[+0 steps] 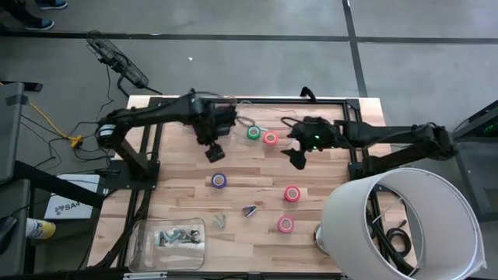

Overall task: Pick and place Stapler, Stapler remover, tape
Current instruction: Put the blue tape into the top right transparent bin

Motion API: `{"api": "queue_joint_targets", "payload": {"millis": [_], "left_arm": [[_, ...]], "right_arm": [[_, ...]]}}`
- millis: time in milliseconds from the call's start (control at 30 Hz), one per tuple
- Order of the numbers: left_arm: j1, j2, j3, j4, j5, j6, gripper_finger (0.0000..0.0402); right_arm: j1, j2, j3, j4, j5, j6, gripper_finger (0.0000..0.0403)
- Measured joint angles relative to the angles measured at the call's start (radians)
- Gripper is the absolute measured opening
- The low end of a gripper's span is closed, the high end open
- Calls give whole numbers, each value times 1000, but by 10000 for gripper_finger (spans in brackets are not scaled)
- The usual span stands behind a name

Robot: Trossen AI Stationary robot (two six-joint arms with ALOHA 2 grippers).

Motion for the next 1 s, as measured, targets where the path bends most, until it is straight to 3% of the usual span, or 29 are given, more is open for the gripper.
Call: {"api": "queue_joint_targets", "payload": {"millis": [200,400,567,1000], "left_arm": [[-85,-97,-215,79,11,-273,278],[-164,-96,-343,227,53,-464,278],[-198,-77,-427,353,26,-585,278],[-197,29,-487,475,-17,-629,278]], "right_arm": [[0,-116,-82,0,65,77,316],[0,-156,-98,1,98,99,316],[0,-157,-98,8,97,96,316],[0,-157,-97,14,81,93,316]]}}
